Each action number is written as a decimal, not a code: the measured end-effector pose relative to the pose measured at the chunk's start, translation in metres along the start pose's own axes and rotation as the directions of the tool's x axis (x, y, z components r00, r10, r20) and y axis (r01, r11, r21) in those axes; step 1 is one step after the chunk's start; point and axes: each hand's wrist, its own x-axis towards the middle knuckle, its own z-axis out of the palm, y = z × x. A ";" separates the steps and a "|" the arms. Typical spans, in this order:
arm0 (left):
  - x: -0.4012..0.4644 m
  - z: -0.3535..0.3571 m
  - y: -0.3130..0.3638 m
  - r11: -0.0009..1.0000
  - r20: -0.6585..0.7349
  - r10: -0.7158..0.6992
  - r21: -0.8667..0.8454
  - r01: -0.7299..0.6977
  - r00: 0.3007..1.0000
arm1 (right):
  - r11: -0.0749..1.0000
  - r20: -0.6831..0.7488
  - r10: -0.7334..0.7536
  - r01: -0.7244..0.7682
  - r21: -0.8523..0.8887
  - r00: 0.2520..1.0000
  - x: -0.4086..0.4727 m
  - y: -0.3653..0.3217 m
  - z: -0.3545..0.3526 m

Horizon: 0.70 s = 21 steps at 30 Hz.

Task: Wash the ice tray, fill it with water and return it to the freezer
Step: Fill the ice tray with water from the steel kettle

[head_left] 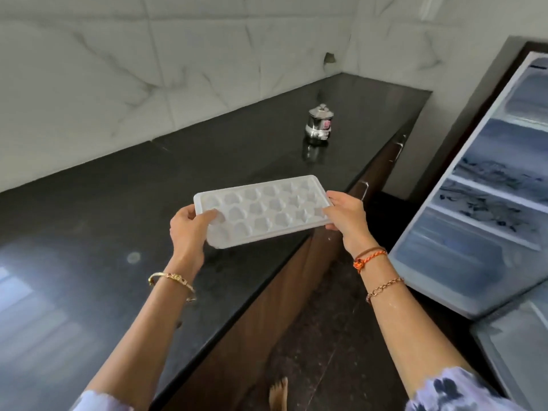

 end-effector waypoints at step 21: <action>0.145 0.212 -0.003 0.968 -0.506 0.063 0.240 0.070 0.860 | 0.988 0.456 -0.011 0.080 -0.131 0.890 0.323 0.009 0.008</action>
